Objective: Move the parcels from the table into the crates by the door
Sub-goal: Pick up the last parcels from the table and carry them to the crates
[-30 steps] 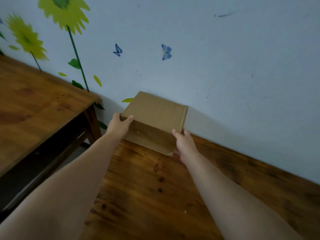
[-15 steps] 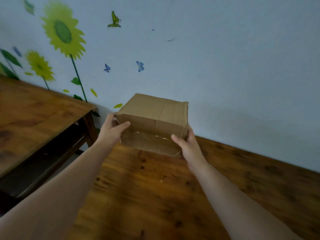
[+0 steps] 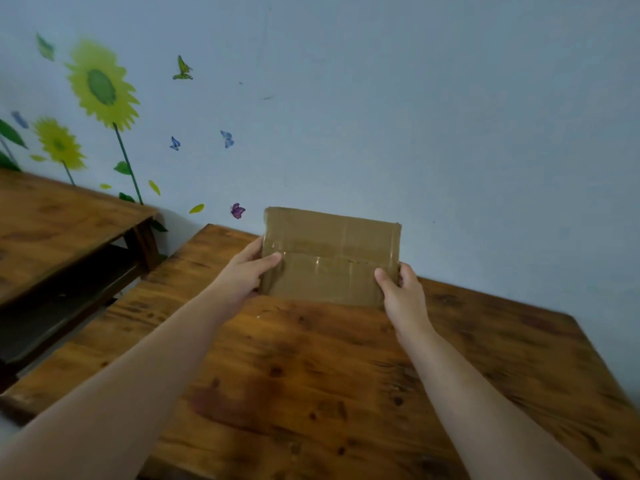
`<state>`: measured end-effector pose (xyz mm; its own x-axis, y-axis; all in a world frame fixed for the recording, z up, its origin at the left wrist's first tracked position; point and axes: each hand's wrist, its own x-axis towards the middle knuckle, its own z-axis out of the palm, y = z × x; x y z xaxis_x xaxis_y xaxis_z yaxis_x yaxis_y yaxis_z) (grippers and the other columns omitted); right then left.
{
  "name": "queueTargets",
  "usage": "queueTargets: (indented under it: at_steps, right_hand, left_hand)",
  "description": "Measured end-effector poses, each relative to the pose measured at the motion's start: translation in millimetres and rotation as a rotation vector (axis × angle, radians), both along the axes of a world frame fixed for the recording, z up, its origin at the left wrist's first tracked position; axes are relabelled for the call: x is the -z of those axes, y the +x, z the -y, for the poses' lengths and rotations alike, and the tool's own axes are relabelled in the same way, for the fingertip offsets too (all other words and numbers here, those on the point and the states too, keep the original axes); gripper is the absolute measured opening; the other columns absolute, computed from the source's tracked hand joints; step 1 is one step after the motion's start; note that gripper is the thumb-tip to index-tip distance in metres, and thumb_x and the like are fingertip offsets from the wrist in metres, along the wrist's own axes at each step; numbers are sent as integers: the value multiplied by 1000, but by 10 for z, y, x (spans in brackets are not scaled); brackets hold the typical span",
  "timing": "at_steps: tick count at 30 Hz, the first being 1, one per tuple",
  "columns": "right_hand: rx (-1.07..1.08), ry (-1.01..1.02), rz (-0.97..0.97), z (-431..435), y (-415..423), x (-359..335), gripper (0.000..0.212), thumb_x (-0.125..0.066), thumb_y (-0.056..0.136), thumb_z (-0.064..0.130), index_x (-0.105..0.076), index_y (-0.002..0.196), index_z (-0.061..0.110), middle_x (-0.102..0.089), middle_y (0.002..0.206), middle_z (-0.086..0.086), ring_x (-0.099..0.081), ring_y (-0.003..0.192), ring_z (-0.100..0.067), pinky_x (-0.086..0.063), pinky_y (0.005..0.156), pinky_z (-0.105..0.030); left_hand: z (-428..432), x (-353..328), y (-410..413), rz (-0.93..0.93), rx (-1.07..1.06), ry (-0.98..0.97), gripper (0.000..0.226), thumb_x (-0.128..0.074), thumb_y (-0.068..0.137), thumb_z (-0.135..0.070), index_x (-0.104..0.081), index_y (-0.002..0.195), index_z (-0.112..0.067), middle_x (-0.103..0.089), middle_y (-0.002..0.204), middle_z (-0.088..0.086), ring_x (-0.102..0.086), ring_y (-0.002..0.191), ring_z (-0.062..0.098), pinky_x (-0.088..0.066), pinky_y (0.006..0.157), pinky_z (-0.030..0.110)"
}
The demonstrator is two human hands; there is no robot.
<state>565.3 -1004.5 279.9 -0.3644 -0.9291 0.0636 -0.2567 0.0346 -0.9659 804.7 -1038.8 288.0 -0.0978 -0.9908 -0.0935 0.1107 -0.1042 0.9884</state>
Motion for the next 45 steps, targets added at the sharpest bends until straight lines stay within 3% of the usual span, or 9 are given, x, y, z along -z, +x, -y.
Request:
queueTargets:
  at_steps: [7, 11, 14, 16, 25, 30, 35, 41, 45]
  right_hand:
    - [-11, -5, 66, -251, -255, -222, 33, -63, 88, 33, -55, 117, 19, -62, 109, 5, -59, 102, -16, -49, 89, -37]
    - [-90, -11, 158, -339, -290, -232, 37, -68, 85, 26, -55, 119, 19, -65, 112, 5, -61, 102, -13, -48, 86, -32]
    - [-179, 2, 138, -377, -265, -214, 36, -69, 83, 18, -58, 118, 18, -67, 112, 2, -63, 102, -14, -50, 77, -26]
    - [-199, 18, 92, -398, -207, -189, 28, -70, 83, 13, -61, 106, 26, -69, 106, 6, -66, 96, -8, -51, 69, -18]
    - [147, 0, 119, -555, -87, -17, 3, -68, 86, 22, -67, 86, 19, -72, 81, 5, -69, 73, -8, -50, 58, -22]
    - [296, 17, 118, -768, -220, 20, 14, -69, 86, 25, -65, 84, 12, -71, 75, -1, -68, 68, -14, -47, 54, -25]
    - [274, 32, 148, -1137, -494, 25, 12, -64, 89, 14, -70, 80, 19, -74, 80, 2, -70, 79, -15, -54, 69, -31]
    - [359, 10, 170, -1573, -1036, 122, 11, -61, 92, 21, -67, 92, 30, -73, 82, 9, -70, 76, -10, -53, 61, -27]
    - [385, -17, 237, -1946, -1540, 188, 16, -55, 95, 27, -64, 108, 29, -75, 90, 5, -72, 78, -13, -56, 60, -30]
  left_hand:
    - [-204, -99, -153, 182, 88, -32, 54, -72, 78, -9, -51, 123, -28, -60, 119, -1, -56, 110, 22, -48, 94, 48]
    - [-240, -142, -80, 255, 102, -82, 60, -75, 76, -24, -50, 130, -23, -60, 119, -1, -57, 109, 21, -51, 88, 42]
    - [-276, -141, 47, 392, 42, -170, 30, -63, 83, -45, -60, 106, -26, -66, 101, -4, -61, 95, 17, -55, 76, 35]
    - [-269, -136, 120, 463, -38, -197, 33, -56, 85, -52, -64, 93, -21, -67, 92, -1, -61, 85, 19, -53, 72, 38]
    - [-239, -117, 185, 265, 100, -144, 9, -67, 85, -27, -69, 81, -19, -73, 82, -4, -67, 81, 15, -47, 70, 29]
    - [-250, 25, -58, 242, 131, -135, 24, -65, 86, -18, -53, 66, -15, -66, 77, 3, -61, 79, 20, -48, 76, 37]
    - [-319, 140, -442, 204, 128, -51, 31, -64, 87, -18, -46, 62, -17, -59, 78, 10, -56, 79, 24, -45, 74, 41]
    - [-531, 69, -1086, 218, 157, -92, 26, -68, 84, -23, -55, 64, -14, -61, 68, 2, -54, 67, 17, -42, 63, 31]
    - [-870, 51, -1681, 226, 237, -99, 17, -69, 84, -19, -62, 70, -13, -64, 74, 4, -59, 73, 22, -49, 72, 38]
